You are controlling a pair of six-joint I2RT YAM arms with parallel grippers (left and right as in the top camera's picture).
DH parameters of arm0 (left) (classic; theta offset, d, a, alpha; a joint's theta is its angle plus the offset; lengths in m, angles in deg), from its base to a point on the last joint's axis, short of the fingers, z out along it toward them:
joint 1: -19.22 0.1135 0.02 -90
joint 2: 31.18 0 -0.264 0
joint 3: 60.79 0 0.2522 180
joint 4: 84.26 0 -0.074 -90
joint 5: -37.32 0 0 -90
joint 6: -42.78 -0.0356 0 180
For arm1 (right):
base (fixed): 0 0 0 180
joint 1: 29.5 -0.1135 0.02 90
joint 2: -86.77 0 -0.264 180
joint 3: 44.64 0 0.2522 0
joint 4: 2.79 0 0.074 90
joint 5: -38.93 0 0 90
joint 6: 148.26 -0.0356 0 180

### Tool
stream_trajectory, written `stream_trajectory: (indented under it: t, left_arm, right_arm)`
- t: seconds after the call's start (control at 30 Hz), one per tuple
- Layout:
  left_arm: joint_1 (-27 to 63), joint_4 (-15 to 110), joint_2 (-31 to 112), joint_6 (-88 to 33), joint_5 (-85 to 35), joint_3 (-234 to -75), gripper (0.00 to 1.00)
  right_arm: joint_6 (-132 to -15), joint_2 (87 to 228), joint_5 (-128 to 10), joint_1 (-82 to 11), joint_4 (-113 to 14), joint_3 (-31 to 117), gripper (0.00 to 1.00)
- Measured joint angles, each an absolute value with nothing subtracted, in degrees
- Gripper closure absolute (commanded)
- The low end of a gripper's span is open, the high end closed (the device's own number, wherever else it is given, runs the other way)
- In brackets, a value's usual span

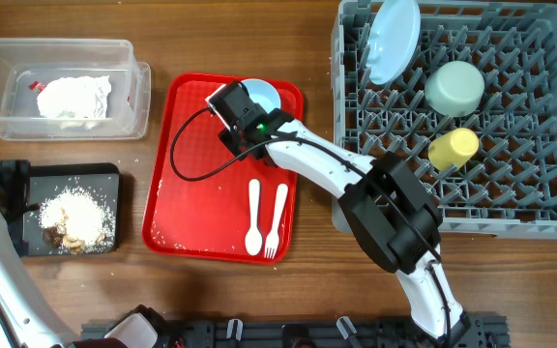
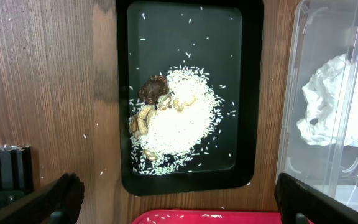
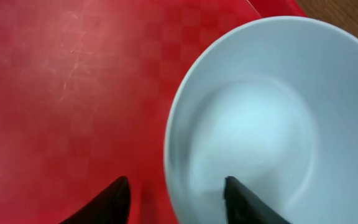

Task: Sort waste into correct bins and load items into the dishwasher rack
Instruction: 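Reach the right gripper to the light-blue saucer on the red tray, then lift the saucer and carry it right into the rack's back row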

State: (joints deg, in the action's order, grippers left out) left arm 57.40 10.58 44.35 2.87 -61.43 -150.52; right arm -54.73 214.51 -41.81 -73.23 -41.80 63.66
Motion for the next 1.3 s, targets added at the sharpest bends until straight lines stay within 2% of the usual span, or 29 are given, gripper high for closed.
stream_trajectory:
  t: [0.27, 0.4, 0.6, 0.8, 0.93, 1.13, 1.3]
  left_arm:
    - [57.4, 10.6, 44.3, 2.9, -61.4, -150.5, 0.00]
    - [57.4, 10.6, 44.3, 2.9, -61.4, -150.5, 0.00]
    - [57.4, 10.6, 44.3, 2.9, -61.4, -150.5, 0.00]
    - [57.4, 10.6, 44.3, 2.9, -61.4, -150.5, 0.00]
    - [57.4, 10.6, 44.3, 2.9, -61.4, -150.5, 0.00]
    - [57.4, 10.6, 44.3, 2.9, -61.4, -150.5, 0.00]
    - [57.4, 10.6, 44.3, 2.9, -61.4, -150.5, 0.00]
  right_arm:
    - [-57.7, 214.5, -41.8, -73.2, -44.0, 63.7, 0.87]
    - [-60.2, 214.5, -41.9, -73.2, -47.2, 63.7, 0.94]
    - [-64.8, 208.9, -42.0, -73.2, -51.7, 63.6, 0.96]
    - [-67.1, 193.3, -42.0, -71.0, -54.5, 63.6, 0.96]
    - [-68.0, 183.2, -42.2, -63.0, -57.0, 63.6, 0.96]
    - [-70.1, 174.8, -47.3, -41.8, -58.4, 63.6, 0.96]
    - [-69.1, 177.0, -73.3, -21.1, -47.7, 63.6, 0.96]
